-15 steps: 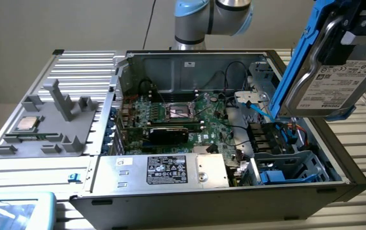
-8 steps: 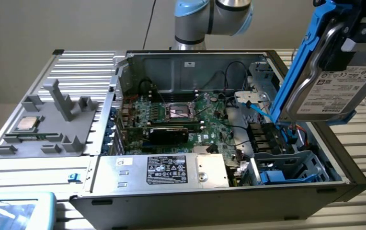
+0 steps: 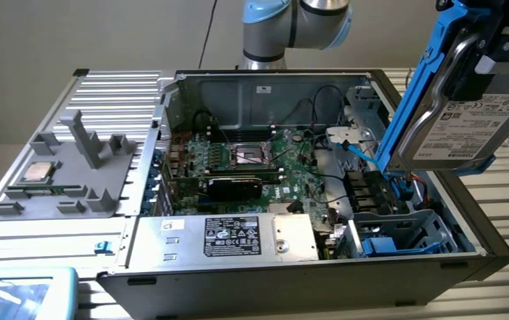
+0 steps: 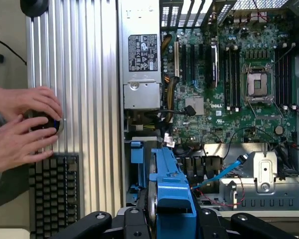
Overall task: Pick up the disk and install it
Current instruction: 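Insert the disk into the insertion slot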
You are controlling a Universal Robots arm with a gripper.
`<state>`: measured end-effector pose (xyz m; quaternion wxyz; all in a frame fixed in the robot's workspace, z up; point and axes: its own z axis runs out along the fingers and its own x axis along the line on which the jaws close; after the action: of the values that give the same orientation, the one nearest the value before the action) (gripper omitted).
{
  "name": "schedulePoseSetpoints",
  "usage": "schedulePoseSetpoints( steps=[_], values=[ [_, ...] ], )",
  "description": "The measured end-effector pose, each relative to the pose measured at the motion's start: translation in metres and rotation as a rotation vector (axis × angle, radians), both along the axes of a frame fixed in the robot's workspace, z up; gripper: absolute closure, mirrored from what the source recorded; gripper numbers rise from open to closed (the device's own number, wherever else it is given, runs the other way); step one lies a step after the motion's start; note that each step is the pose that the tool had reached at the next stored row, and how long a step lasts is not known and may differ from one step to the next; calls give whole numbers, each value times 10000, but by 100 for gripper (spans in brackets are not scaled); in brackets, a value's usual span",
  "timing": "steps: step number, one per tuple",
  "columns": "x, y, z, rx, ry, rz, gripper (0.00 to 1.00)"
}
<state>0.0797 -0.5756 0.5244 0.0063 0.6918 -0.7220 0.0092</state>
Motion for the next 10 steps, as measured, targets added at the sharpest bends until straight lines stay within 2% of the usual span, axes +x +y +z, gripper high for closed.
schedulePoseSetpoints(
  steps=[6,10],
  values=[
    [0,0,-1,0,0,0,63],
    [0,0,-47,1,-26,0,63]
  ],
)
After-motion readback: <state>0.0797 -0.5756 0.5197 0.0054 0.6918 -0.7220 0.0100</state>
